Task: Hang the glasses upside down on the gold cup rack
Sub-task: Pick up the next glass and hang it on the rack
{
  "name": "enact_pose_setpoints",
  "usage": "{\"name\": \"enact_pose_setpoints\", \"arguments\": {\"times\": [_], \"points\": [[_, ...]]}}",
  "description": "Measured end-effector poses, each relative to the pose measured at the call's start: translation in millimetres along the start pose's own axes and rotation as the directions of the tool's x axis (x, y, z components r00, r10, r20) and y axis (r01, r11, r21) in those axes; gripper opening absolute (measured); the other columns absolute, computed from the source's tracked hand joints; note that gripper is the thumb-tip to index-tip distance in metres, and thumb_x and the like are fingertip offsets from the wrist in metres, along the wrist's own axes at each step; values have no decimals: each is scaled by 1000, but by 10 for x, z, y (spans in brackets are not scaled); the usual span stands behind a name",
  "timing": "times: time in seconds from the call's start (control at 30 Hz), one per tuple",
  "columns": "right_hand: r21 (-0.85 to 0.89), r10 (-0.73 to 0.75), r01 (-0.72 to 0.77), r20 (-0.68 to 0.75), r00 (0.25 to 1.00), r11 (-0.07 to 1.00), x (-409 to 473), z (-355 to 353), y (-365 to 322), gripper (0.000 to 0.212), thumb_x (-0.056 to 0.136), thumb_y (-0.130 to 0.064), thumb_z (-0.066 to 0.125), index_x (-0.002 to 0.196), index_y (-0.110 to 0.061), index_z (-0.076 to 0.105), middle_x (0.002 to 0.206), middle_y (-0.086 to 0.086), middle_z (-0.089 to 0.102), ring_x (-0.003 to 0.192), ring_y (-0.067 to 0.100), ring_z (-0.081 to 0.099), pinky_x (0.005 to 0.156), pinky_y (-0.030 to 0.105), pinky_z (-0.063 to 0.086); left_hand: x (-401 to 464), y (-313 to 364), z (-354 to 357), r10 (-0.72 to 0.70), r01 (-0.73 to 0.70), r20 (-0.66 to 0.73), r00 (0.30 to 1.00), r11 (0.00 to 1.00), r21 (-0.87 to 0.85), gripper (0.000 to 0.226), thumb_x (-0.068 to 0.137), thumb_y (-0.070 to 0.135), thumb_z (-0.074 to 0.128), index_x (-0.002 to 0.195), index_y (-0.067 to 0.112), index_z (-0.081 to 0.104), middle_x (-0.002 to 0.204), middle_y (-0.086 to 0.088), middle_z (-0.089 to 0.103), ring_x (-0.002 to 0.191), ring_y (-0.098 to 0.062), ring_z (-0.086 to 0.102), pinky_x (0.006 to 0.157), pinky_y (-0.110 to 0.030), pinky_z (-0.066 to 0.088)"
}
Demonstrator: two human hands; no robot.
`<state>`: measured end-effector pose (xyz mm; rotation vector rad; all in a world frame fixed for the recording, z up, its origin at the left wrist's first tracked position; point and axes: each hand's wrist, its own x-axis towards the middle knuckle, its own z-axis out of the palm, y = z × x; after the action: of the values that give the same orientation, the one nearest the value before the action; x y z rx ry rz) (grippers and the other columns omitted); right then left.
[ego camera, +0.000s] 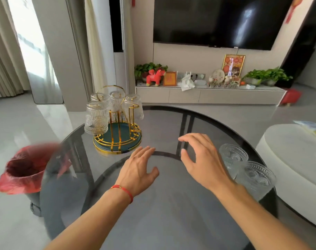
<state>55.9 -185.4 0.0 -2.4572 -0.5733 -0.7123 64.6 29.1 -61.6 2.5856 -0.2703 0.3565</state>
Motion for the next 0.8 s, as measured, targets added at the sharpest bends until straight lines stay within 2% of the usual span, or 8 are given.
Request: {"name": "enact_pose_setpoints", "arguments": {"times": [0.1, 0.2, 0.3, 0.43, 0.5, 0.63, 0.73, 0.8], "points": [[-57, 61, -66, -82, 995, 996, -299, -218, 241, 23, 88, -7, 72, 111, -10, 75, 112, 3, 74, 110, 28, 65, 98, 45, 52, -81, 348, 81, 104, -103, 3, 995, 993, -61, 66, 88, 35, 64, 149, 22, 44, 154, -1, 48, 148, -20, 31, 120, -30, 25], [-46, 132, -143, -186, 974, 989, -410, -429, 386, 17, 85, -7, 74, 102, -11, 78, 105, 1, 77, 105, 29, 66, 95, 43, 52, -239, 663, 187, 144, -144, -13, 990, 982, -118, 64, 88, 33, 64, 149, 26, 44, 152, 7, 49, 147, -12, 31, 112, -9, 12], [-75, 259, -283, -240, 936, 956, -495, -669, 528, 22, 85, -17, 76, 107, -13, 77, 111, 3, 76, 107, 34, 65, 94, 43, 50, -460, 853, 330, 161, -154, 30, 987, 975, -159, 63, 89, 32, 63, 149, 27, 44, 152, 8, 48, 147, -11, 32, 109, -2, 7], [-283, 610, -587, -7, 792, 758, -743, -859, 768, 85, 81, -62, 69, 151, -19, 47, 149, 11, 53, 133, 38, 50, 104, 49, 44, -625, 973, 426, 196, -181, 91, 976, 972, -152, 62, 91, 31, 62, 150, 29, 42, 154, 9, 45, 148, -9, 30, 117, -14, 15], [-233, 689, -656, 102, 718, 718, -854, -868, 858, 106, 76, -72, 67, 160, -21, 28, 156, 11, 44, 139, 36, 48, 105, 48, 44, -644, 993, 403, 173, -157, 90, 981, 974, -163, 60, 91, 30, 63, 148, 29, 44, 152, 7, 48, 146, -10, 33, 116, -16, 19], [-17, 705, -709, 130, 697, 705, -973, -855, 981, 111, 76, -54, 82, 161, -19, 20, 160, 8, 45, 141, 31, 51, 105, 41, 44, -667, 1063, 356, 143, -118, 97, 985, 967, -228, 55, 91, 26, 66, 144, 29, 50, 145, 5, 55, 137, -14, 47, 115, -25, 34], [-4, 740, -750, 168, 651, 661, -1001, -907, 1015, 97, 69, -56, 85, 145, -19, 36, 141, 3, 60, 126, 28, 60, 93, 36, 47, -681, 1102, 345, 120, -82, 117, 986, 955, -286, 51, 92, 28, 65, 141, 32, 52, 142, 10, 57, 128, -11, 52, 110, -26, 42], [1, 714, -735, 236, 659, 678, -1019, -994, 1004, 90, 59, -61, 84, 132, -28, 42, 125, -9, 64, 113, 20, 64, 89, 36, 50, -696, 1124, 344, 130, -83, 128, 983, 943, -321, 48, 91, 28, 67, 137, 31, 55, 136, 11, 60, 122, -6, 56, 106, -25, 45]]}}
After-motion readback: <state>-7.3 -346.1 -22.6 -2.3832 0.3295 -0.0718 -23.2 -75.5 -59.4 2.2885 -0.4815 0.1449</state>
